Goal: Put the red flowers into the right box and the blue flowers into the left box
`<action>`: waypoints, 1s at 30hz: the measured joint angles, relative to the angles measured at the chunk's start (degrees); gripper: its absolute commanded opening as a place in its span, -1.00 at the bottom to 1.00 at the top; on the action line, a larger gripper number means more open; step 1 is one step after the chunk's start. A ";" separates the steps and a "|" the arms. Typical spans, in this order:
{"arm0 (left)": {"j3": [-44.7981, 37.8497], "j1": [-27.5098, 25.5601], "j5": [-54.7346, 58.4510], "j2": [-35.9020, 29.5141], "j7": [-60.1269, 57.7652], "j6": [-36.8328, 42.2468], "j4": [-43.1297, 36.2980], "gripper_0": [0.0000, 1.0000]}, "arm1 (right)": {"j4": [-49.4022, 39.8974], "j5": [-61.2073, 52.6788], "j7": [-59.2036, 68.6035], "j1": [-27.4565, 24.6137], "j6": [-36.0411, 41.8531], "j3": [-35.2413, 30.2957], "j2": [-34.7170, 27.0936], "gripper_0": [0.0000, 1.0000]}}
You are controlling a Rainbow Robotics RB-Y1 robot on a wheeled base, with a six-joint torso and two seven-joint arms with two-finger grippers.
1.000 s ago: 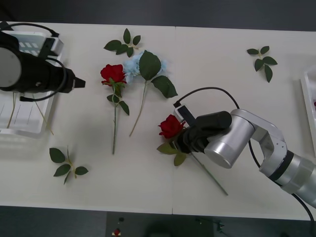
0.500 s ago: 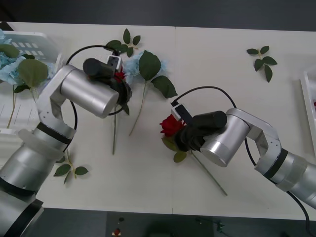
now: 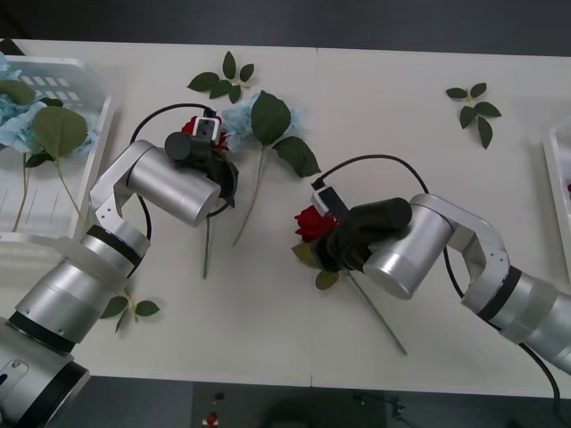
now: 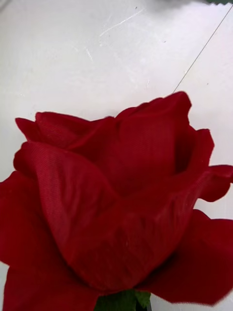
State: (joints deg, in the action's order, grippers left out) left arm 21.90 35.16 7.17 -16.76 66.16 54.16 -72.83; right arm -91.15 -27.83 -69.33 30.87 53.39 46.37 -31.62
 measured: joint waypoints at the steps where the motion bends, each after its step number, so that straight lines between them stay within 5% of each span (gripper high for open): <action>1: 0.00 0.00 0.00 0.00 0.00 0.00 0.00 -1.00 | -0.12 -1.49 0.00 0.59 0.01 -0.06 -0.86 -1.00; 6: 0.00 0.00 -0.06 -0.01 -0.01 0.00 0.04 -1.00 | -3.46 -10.70 0.00 3.96 2.25 -4.73 -10.34 -1.00; 12: -0.03 0.01 -0.25 -0.35 -0.06 -0.03 -0.61 -1.00 | -2.81 -28.82 -3.14 6.31 2.84 -14.15 -29.45 -1.00; 18: -2.73 -0.01 6.15 -3.65 -0.12 0.80 -6.25 -1.00 | 13.99 -53.87 -38.25 6.61 2.97 -19.51 -45.38 -1.00; 23: -7.86 -0.03 15.07 -8.83 0.03 9.30 -15.99 -1.00 | 32.23 -57.17 -52.21 6.73 5.16 -22.22 -47.80 -1.00; 29: -21.64 -0.04 32.36 -13.89 12.28 24.40 -22.63 -1.00 | 42.82 -56.19 -55.33 7.05 2.16 -26.10 -45.03 -0.95; 30: -25.12 -0.05 34.33 -13.97 16.77 27.79 -22.83 -1.00 | 43.37 -56.09 -55.33 7.28 1.36 -26.00 -44.58 -0.37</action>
State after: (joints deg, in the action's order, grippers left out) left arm -3.22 35.11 41.50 -30.73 82.93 81.95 -95.66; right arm -47.78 -83.92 -124.65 38.14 54.75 20.37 -76.21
